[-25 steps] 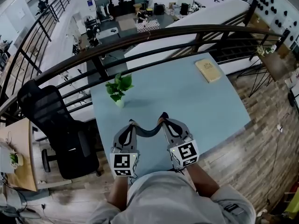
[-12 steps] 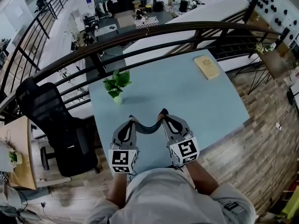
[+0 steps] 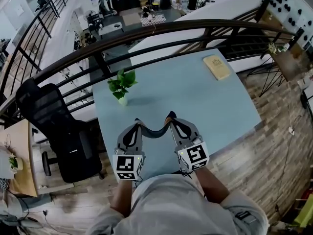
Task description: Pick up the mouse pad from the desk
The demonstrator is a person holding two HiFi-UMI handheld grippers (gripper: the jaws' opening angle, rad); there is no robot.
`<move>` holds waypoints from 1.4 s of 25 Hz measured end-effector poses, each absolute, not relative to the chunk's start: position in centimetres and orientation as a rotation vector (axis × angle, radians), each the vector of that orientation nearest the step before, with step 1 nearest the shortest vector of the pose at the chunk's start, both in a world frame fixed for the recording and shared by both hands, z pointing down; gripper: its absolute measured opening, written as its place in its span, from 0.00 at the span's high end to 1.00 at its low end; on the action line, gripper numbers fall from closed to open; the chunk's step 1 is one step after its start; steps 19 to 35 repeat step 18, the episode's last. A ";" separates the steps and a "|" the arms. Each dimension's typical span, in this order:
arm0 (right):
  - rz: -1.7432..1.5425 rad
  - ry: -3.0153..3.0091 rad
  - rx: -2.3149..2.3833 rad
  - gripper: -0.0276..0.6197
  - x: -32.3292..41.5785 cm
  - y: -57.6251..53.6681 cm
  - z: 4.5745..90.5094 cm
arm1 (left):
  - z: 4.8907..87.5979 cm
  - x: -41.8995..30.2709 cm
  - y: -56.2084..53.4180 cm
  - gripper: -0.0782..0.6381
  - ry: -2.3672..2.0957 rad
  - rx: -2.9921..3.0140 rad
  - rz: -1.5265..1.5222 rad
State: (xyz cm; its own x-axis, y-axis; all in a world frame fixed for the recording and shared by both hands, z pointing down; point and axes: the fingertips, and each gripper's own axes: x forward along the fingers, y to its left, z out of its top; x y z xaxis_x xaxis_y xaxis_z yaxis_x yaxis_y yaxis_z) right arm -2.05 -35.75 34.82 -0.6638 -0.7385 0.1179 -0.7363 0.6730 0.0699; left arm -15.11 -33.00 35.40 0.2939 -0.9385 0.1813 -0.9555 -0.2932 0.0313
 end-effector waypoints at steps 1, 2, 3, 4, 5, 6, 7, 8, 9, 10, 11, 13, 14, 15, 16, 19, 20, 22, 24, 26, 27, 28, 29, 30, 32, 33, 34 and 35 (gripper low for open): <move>-0.023 -2.746 1.217 0.93 -2.1 -35.8 34.9 | 35.5 -15.1 -33.0 0.86 -1.778 2.416 0.194; -0.023 -2.745 1.217 0.93 -2.1 -35.7 34.9 | 35.5 -15.1 -33.0 0.86 -1.776 2.416 0.194; -0.023 -2.744 1.216 0.93 -2.1 -35.7 34.9 | 35.5 -15.0 -33.0 0.86 -1.774 2.416 0.194; -0.024 -2.745 1.216 0.93 -2.0 -35.7 34.9 | 35.5 -15.0 -32.9 0.86 -1.772 2.418 0.195; -0.026 -2.745 1.216 0.93 -2.0 -35.6 34.9 | 35.5 -14.9 -32.9 0.86 -1.770 2.420 0.196; -0.027 -2.745 1.218 0.93 -2.0 -35.6 34.9 | 35.5 -14.9 -32.8 0.86 -1.768 2.423 0.198; -0.026 -2.745 1.219 0.93 -1.9 -35.6 34.9 | 35.5 -14.8 -32.8 0.86 -1.766 2.425 0.200; -0.024 -2.744 1.221 0.93 -1.9 -35.6 34.9 | 35.5 -14.8 -32.9 0.86 -1.764 2.427 0.201; -0.022 -2.742 1.222 0.93 -1.9 -35.7 34.9 | 35.5 -14.8 -32.9 0.86 -1.762 2.427 0.201; -0.020 -2.740 1.222 0.93 -2.0 -35.8 35.0 | 35.5 -14.8 -33.0 0.86 -1.760 2.427 0.202; -0.017 -2.738 1.222 0.93 -2.0 -35.8 35.0 | 35.6 -14.8 -33.1 0.86 -1.758 2.427 0.203; -0.014 -2.734 1.224 0.93 -1.9 -35.8 35.2 | 35.7 -14.8 -33.0 0.86 -1.755 2.426 0.206; -0.014 -2.733 1.226 0.93 -1.8 -35.7 35.2 | 35.8 -14.8 -32.9 0.86 -1.753 2.427 0.208; -0.014 -2.732 1.229 0.93 -1.8 -35.6 35.2 | 35.8 -14.7 -32.8 0.86 -1.750 2.428 0.209; -0.014 -2.731 1.231 0.93 -1.7 -35.4 35.2 | 35.8 -14.6 -32.6 0.86 -1.748 2.430 0.209; -0.015 -2.730 1.237 0.93 -1.5 -35.1 35.2 | 35.8 -14.5 -32.2 0.86 -1.745 2.435 0.210; -0.015 -2.730 1.237 0.93 -1.5 -35.1 35.2 | 35.8 -14.5 -32.2 0.86 -1.745 2.435 0.210; -0.015 -2.730 1.237 0.93 -1.5 -35.1 35.2 | 35.8 -14.5 -32.2 0.86 -1.745 2.435 0.210; -0.015 -2.730 1.237 0.93 -1.5 -35.1 35.2 | 35.8 -14.5 -32.2 0.86 -1.745 2.435 0.210; -0.015 -2.730 1.237 0.93 -1.5 -35.1 35.2 | 35.8 -14.5 -32.2 0.86 -1.745 2.435 0.210; -0.015 -2.730 1.237 0.93 -1.5 -35.1 35.2 | 35.8 -14.5 -32.2 0.86 -1.745 2.435 0.210; -0.015 -2.730 1.237 0.93 -1.5 -35.1 35.2 | 35.8 -14.5 -32.2 0.86 -1.745 2.435 0.210; -0.015 -2.730 1.237 0.93 -1.5 -35.1 35.2 | 35.8 -14.5 -32.2 0.86 -1.745 2.435 0.210; -0.015 -2.730 1.237 0.93 -1.5 -35.1 35.2 | 35.8 -14.5 -32.2 0.86 -1.745 2.435 0.210; -0.015 -2.730 1.237 0.93 -1.5 -35.1 35.2 | 35.8 -14.5 -32.2 0.86 -1.745 2.435 0.210; -0.015 -2.730 1.237 0.93 -1.5 -35.1 35.2 | 35.8 -14.5 -32.2 0.86 -1.745 2.435 0.210; -0.015 -2.730 1.237 0.93 -1.5 -35.1 35.2 | 35.8 -14.5 -32.2 0.86 -1.745 2.435 0.210; -0.015 -2.730 1.237 0.93 -1.5 -35.1 35.2 | 35.8 -14.5 -32.2 0.86 -1.745 2.435 0.210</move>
